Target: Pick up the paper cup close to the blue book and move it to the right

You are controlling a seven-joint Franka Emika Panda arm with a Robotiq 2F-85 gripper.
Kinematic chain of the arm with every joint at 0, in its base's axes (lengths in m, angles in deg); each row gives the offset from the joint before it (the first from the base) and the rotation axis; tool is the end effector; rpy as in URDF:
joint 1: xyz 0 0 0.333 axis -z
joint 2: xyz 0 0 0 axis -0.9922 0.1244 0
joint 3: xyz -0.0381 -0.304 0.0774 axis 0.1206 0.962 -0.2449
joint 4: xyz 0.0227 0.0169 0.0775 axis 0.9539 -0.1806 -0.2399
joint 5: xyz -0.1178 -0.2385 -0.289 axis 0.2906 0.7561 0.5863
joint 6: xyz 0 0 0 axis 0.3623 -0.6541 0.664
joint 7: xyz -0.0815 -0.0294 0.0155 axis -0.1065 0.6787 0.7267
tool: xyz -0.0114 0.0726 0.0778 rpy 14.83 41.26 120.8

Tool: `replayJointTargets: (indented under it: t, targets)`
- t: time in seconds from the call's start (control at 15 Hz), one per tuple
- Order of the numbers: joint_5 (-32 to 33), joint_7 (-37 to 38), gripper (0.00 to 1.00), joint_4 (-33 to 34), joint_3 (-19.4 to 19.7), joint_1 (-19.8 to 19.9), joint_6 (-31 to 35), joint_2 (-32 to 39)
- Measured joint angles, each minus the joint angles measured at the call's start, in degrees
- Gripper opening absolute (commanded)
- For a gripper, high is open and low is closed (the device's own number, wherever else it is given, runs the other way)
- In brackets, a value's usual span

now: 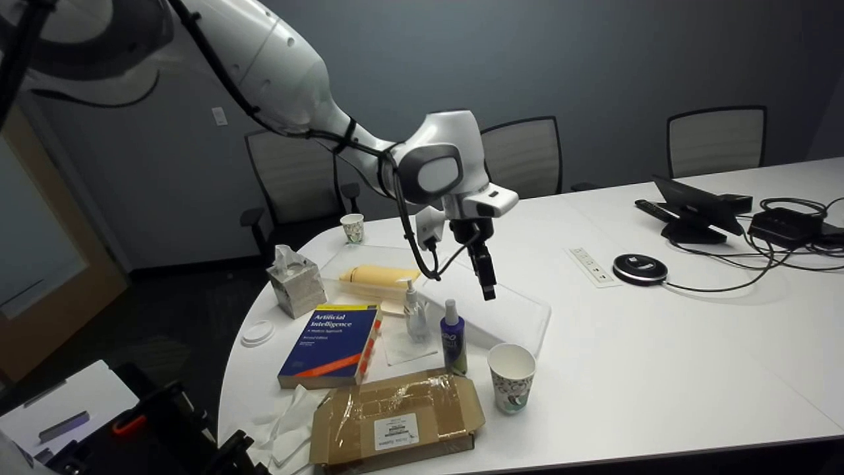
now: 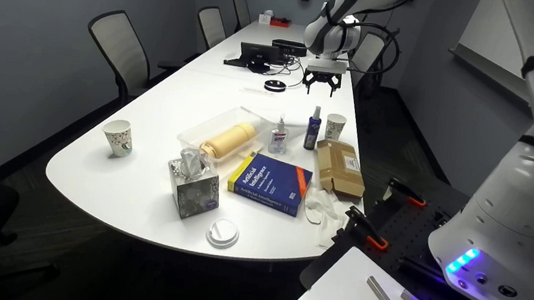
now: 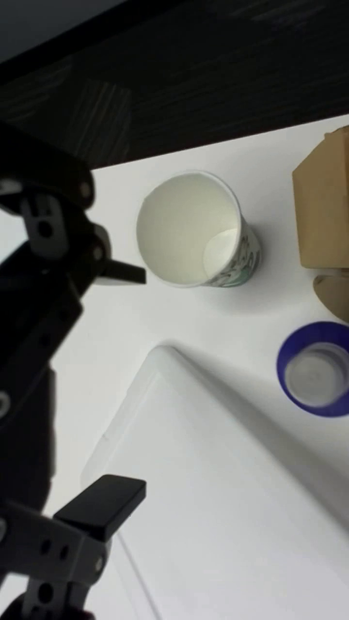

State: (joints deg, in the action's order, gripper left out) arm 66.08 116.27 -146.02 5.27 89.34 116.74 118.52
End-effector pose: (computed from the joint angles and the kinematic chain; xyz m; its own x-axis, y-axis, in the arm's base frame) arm 0.6400 -0.2789 0.2092 0.6014 -0.7788 0.1782 -0.7977 -0.5980 0.0783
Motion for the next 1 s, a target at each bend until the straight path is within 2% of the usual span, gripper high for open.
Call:
replayJointTargets:
  t: [0.2, 0.4, 0.67, 1.0]
  targets:
    - [3.99, -0.80, 1.00, -7.04, -0.70, -4.12, -0.10, -7.37]
    - [7.44, -2.82, 1.00, -14.23, -3.14, -6.71, -0.79, -14.86]
    - [11.95, -5.08, 1.00, -21.71, -6.88, -8.59, -2.99, -22.74]
    - [17.13, -8.53, 1.00, -27.40, -10.37, -9.22, -3.43, -28.17]
